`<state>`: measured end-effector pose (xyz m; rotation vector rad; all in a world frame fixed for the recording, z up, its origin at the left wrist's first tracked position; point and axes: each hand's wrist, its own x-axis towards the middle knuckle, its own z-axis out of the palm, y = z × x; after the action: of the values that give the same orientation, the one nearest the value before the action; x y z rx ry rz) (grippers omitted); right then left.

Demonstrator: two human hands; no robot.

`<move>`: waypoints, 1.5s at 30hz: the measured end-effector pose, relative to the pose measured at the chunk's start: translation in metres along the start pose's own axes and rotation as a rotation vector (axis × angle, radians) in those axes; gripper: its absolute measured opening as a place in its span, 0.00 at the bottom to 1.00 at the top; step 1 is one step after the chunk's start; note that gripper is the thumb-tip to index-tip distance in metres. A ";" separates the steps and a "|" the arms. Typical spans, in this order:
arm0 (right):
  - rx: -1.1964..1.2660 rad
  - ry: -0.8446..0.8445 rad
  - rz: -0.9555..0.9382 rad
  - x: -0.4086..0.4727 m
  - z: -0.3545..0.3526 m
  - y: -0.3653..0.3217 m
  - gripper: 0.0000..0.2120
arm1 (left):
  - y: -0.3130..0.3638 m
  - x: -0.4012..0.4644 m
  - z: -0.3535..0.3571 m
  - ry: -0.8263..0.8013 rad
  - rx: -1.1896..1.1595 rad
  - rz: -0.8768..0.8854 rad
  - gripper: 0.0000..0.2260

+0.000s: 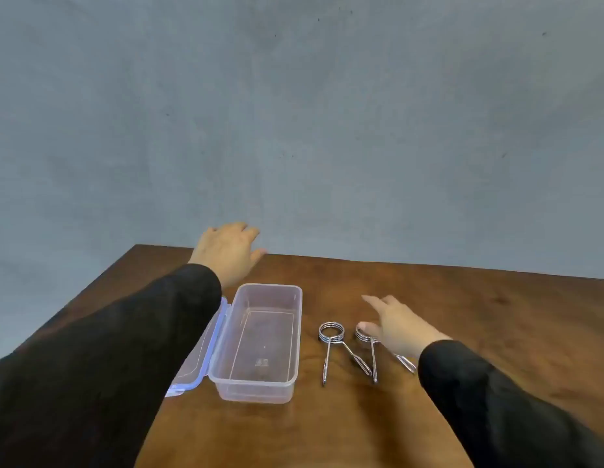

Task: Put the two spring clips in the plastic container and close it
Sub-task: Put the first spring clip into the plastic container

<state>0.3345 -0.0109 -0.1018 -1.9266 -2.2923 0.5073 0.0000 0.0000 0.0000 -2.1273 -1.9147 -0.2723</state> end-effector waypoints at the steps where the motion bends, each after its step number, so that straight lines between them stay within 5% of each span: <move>1: 0.010 -0.053 0.033 -0.007 0.011 0.005 0.33 | -0.005 -0.010 0.007 -0.039 -0.005 -0.041 0.21; 6: -0.001 -0.123 0.102 -0.017 0.058 0.029 0.32 | -0.046 -0.055 0.070 -0.179 -0.057 -0.151 0.20; 15: -0.097 0.123 0.124 -0.016 0.073 0.027 0.25 | -0.073 -0.084 0.136 -0.328 -0.242 -0.243 0.21; 21: 0.046 0.243 0.177 -0.004 0.062 0.015 0.22 | -0.095 -0.080 0.165 -0.322 -0.297 -0.239 0.19; 25: 0.159 0.408 0.051 0.014 0.021 -0.044 0.22 | -0.110 -0.070 0.177 -0.332 -0.299 -0.215 0.21; 31: 0.161 0.273 -0.182 0.028 0.005 -0.169 0.23 | -0.115 -0.073 0.195 -0.365 -0.347 -0.190 0.24; 45: 0.011 0.095 0.030 0.059 0.120 -0.220 0.21 | -0.122 -0.076 0.198 -0.380 -0.284 -0.143 0.27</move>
<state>0.0819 -0.0066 -0.1526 -1.9391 -2.2013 0.4206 -0.1369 0.0025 -0.2032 -2.3605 -2.3718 -0.1863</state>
